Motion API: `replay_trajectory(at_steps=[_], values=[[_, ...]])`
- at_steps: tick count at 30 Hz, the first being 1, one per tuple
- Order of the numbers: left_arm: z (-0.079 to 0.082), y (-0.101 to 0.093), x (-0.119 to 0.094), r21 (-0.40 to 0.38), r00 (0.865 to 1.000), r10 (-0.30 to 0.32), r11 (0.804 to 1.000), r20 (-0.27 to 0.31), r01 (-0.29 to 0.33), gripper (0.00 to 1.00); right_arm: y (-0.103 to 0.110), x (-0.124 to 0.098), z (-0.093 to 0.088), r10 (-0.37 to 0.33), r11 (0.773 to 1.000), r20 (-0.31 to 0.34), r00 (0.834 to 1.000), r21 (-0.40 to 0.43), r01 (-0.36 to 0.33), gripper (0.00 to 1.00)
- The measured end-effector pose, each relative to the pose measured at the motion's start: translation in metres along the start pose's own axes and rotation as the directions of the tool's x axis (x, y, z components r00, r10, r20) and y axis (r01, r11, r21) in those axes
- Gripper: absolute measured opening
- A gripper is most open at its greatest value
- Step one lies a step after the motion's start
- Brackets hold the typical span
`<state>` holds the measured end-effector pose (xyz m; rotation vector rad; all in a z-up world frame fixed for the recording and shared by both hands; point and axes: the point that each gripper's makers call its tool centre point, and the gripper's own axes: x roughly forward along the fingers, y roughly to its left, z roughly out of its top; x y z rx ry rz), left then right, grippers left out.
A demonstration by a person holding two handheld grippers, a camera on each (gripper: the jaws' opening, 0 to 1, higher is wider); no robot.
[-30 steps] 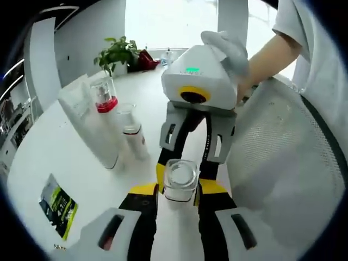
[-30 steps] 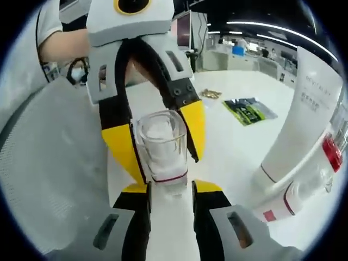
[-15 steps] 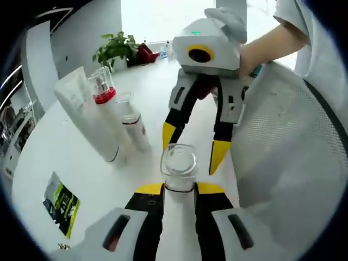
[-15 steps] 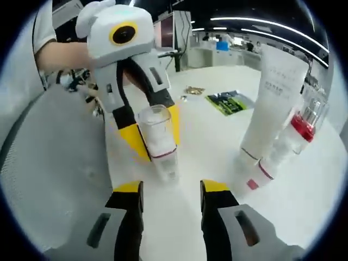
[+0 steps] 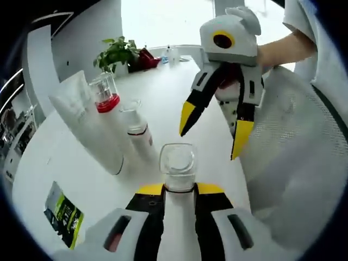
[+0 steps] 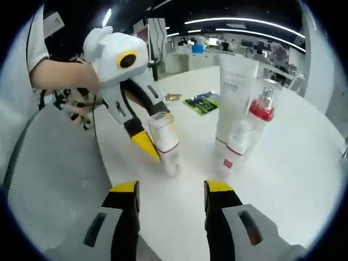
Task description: Arrange the skincare products in the storage area until every visible bottle or jar stands upright without overlapping.
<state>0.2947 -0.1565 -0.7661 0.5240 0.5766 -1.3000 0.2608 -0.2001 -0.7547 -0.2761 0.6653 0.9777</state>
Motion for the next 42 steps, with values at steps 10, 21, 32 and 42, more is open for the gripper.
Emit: replay_trajectory(at_steps=[10, 21, 32, 42], values=[[0.017, 0.027, 0.017, 0.017, 0.999, 0.013, 1.000, 0.038, -0.013, 0.19, -0.012, -0.014, 0.006, -0.072, 0.994, 0.047, 0.996, 0.081, 0.068, 0.56], [0.023, 0.047, 0.025, 0.017, 0.998, 0.030, 0.999, 0.059, -0.031, 0.19, -0.011, -0.016, 0.003, -0.089, 0.990, 0.049, 0.995, 0.117, 0.082, 0.56], [0.027, 0.058, 0.032, 0.033, 0.998, 0.033, 0.999, 0.056, -0.035, 0.19, -0.008, -0.014, 0.002, -0.078, 0.990, 0.050, 0.996, 0.125, 0.072, 0.58], [0.029, 0.057, 0.031, 0.014, 0.998, 0.024, 1.000, 0.057, -0.025, 0.19, -0.007, -0.012, 0.001, -0.073, 0.989, 0.046, 0.996, 0.131, 0.067, 0.59]])
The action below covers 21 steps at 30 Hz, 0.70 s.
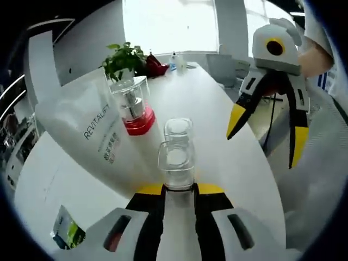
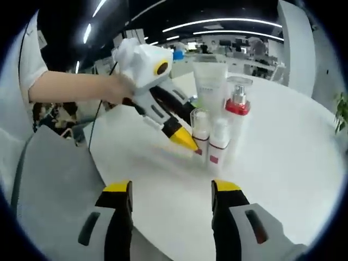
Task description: Arrange the skincare products in the storage area until every visible bottle or jar stands upright without overlapping.
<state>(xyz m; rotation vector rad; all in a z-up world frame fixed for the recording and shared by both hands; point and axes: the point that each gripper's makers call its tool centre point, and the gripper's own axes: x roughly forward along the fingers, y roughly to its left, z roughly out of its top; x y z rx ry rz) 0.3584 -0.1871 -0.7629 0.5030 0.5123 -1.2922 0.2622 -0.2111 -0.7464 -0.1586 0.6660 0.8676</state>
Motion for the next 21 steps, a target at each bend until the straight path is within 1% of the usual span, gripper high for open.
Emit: replay_trajectory(at_steps=[5, 9, 12, 14, 16, 18, 21], values=[[0.002, 0.000, -0.002, -0.015, 1.000, 0.006, 1.000, 0.010, -0.006, 0.19, 0.001, 0.000, 0.000, 0.001, 1.000, -0.002, 1.000, 0.002, -0.001, 0.59], [0.001, -0.004, -0.005, -0.017, 1.000, 0.009, 1.000, 0.000, -0.009, 0.21, -0.001, 0.000, -0.001, -0.002, 1.000, -0.003, 1.000, 0.003, 0.002, 0.60], [-0.001, -0.004, -0.010, -0.021, 1.000, 0.014, 1.000, -0.012, -0.015, 0.22, -0.002, -0.001, 0.000, -0.007, 1.000, 0.000, 1.000, 0.007, 0.007, 0.61], [0.000, -0.005, -0.015, -0.028, 1.000, 0.017, 0.999, -0.006, -0.017, 0.24, -0.003, -0.001, 0.001, -0.012, 1.000, 0.001, 1.000, 0.008, 0.012, 0.62], [0.000, -0.005, -0.020, -0.037, 1.000, 0.028, 0.999, -0.006, -0.029, 0.25, -0.004, -0.002, 0.001, -0.018, 1.000, 0.000, 1.000, 0.011, 0.018, 0.63], [-0.003, -0.003, -0.026, -0.044, 0.999, 0.042, 0.998, -0.009, -0.043, 0.26, -0.005, -0.003, 0.002, -0.026, 1.000, -0.001, 1.000, 0.013, 0.026, 0.65], [-0.005, -0.006, -0.034, -0.061, 0.998, 0.060, 0.996, -0.012, -0.061, 0.28, -0.007, -0.005, 0.005, -0.033, 0.999, 0.005, 0.999, 0.026, 0.033, 0.66]])
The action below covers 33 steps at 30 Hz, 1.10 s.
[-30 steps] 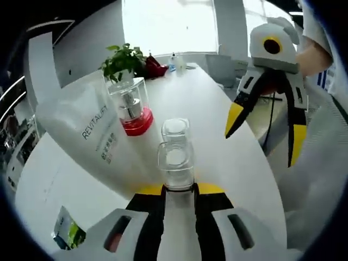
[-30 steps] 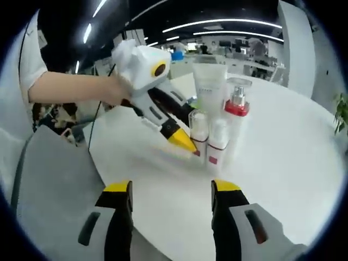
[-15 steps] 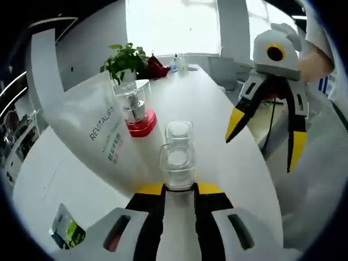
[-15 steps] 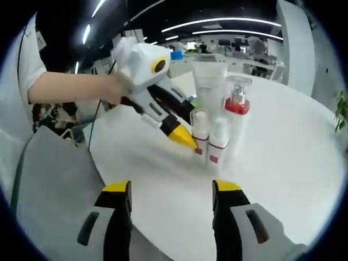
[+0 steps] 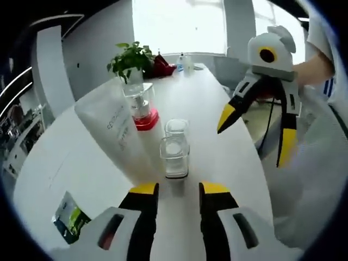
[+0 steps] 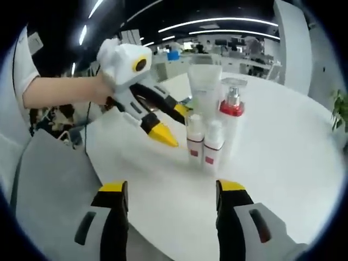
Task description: Arrange the skincare products in the storage area until every visible bottle or jar stands upright without overlapping.
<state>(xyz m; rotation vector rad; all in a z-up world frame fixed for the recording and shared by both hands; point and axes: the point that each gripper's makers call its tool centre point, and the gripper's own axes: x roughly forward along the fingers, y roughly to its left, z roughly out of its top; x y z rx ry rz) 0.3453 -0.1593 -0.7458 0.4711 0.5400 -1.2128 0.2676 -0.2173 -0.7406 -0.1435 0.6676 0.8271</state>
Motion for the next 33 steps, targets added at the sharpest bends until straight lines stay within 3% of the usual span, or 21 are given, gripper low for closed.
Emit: replay_trajectory(at_steps=[14, 22, 29, 33], values=[[-0.014, -0.017, -0.046, -0.161, 0.997, 0.077, 0.984, 0.019, -0.073, 0.40, 0.010, -0.008, 0.013, -0.010, 0.999, 0.040, 0.999, 0.039, 0.009, 0.74], [-0.031, -0.022, -0.077, -0.311, 0.987, 0.158, 0.940, 0.040, -0.138, 0.49, 0.014, -0.014, 0.019, -0.020, 0.999, 0.059, 0.998, 0.037, 0.018, 0.80], [-0.049, -0.031, -0.106, -0.422, 0.972, 0.231, 0.886, 0.044, -0.192, 0.55, 0.022, -0.019, 0.020, -0.025, 1.000, 0.080, 0.996, 0.017, 0.024, 0.86], [-0.054, -0.042, -0.126, -0.476, 0.957, 0.286, 0.849, 0.050, -0.229, 0.58, 0.025, -0.021, 0.020, -0.025, 1.000, 0.081, 0.996, 0.012, 0.024, 0.88]])
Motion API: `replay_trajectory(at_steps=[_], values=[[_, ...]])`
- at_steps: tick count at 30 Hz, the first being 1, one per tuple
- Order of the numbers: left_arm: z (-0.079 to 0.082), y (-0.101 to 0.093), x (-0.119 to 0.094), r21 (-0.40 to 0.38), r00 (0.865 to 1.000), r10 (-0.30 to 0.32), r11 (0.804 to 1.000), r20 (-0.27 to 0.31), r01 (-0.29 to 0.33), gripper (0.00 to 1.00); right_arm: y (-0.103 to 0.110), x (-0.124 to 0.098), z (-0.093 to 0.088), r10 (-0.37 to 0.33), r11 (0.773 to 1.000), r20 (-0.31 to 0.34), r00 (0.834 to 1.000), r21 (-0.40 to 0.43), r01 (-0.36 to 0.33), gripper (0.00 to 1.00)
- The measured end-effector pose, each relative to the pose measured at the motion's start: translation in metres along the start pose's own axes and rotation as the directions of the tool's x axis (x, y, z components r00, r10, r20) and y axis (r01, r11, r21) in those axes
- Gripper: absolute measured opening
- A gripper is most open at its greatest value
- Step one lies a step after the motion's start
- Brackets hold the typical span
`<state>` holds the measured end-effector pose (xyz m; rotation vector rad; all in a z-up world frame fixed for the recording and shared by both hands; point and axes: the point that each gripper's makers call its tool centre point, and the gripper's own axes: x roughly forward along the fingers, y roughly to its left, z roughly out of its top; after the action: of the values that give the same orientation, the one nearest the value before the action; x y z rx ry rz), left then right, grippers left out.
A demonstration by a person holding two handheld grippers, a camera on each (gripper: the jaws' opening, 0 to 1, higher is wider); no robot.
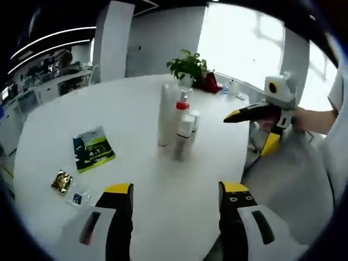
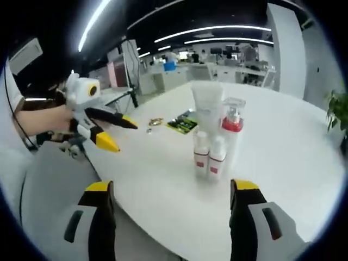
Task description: Arrange the skincare products in the storage area until every visible bottle or jar stands upright without overlapping.
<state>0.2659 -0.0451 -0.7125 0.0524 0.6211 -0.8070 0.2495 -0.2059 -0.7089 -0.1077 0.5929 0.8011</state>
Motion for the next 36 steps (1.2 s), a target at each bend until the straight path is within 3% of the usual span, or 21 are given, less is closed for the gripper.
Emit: replay_trajectory(at_steps=[6, 12, 16, 36], values=[[-0.009, -0.003, -0.028, -0.050, 0.999, 0.050, 0.998, 0.014, -0.050, 0.63, -0.002, -0.004, 0.003, -0.014, 1.000, 0.006, 1.000, -0.010, 0.014, 0.93], [-0.017, 0.009, -0.057, -0.099, 0.989, 0.143, 0.986, 0.047, -0.137, 0.74, -0.003, -0.008, 0.003, -0.022, 0.999, 0.012, 1.000, -0.026, 0.023, 0.99], [-0.025, 0.015, -0.072, -0.124, 0.984, 0.171, 0.979, 0.047, -0.164, 0.75, -0.001, -0.010, 0.002, -0.025, 0.999, 0.008, 1.000, -0.024, 0.025, 0.99], [-0.037, 0.011, -0.103, -0.151, 0.964, 0.260, 0.956, 0.056, -0.250, 0.99, 0.010, -0.018, 0.008, -0.015, 0.999, 0.041, 0.999, -0.030, 0.016, 0.99]])
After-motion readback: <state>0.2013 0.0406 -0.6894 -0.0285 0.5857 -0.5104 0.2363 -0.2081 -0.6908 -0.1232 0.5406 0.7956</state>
